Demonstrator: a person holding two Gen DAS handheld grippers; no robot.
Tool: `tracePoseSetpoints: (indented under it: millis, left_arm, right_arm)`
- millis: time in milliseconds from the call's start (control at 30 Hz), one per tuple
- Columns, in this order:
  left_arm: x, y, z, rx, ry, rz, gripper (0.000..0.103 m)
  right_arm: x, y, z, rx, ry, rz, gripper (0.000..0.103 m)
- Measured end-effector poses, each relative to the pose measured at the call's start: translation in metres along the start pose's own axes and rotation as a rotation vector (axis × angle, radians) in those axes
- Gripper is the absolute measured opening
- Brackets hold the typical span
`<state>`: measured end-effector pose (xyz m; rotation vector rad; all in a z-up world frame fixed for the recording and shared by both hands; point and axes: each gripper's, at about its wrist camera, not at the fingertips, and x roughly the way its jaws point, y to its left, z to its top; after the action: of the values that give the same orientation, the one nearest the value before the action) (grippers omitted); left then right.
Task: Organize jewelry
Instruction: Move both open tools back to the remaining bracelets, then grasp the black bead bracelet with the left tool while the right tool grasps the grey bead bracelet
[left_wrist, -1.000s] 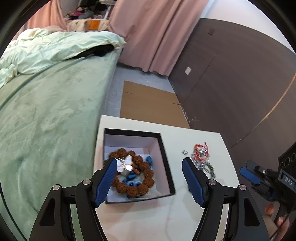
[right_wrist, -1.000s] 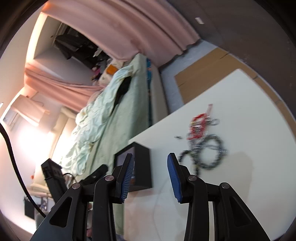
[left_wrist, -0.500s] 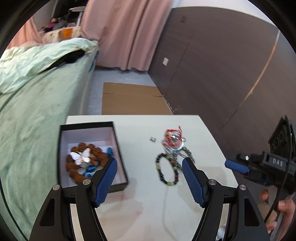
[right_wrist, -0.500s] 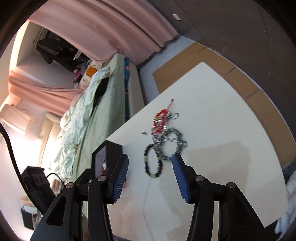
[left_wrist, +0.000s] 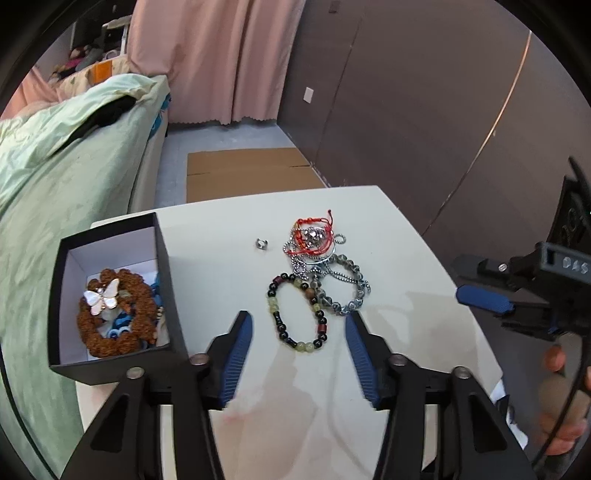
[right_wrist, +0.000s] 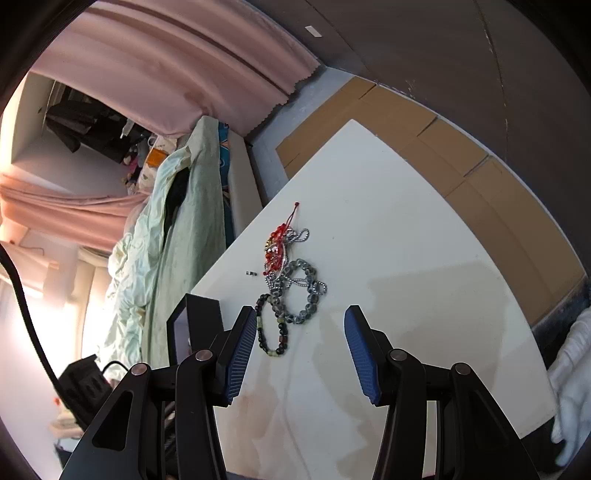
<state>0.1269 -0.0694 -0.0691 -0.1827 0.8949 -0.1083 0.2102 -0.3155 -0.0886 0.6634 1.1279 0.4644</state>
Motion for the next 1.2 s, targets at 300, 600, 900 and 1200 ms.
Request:
tracePoseSetpoints:
  millis: [300,600,900,1200]
  left_arm:
    - [0.037,-0.016,-0.005,0.061,0.042,0.093,0.037]
    - [0.066,-0.015,-0.01,0.088,0.09,0.177,0.035]
    - [0.065,-0.006,-0.002,0.056,0.088,0.133,0.008]
    - [0.023,0.011,0.014,-0.015,-0.014,0.044,0.008]
  right_arm:
    - [-0.002,-0.009,0.008,0.02,-0.006,-0.002,0.05]
    - [0.012,-0.007,0.011,0.017,0.043,0.007,0.05]
    - [0.029,-0.006,0.009,0.003,0.093,-0.003,0.05]
    - [0.048,0.011,0.003,-0.058,0.125,0.012,0.05]
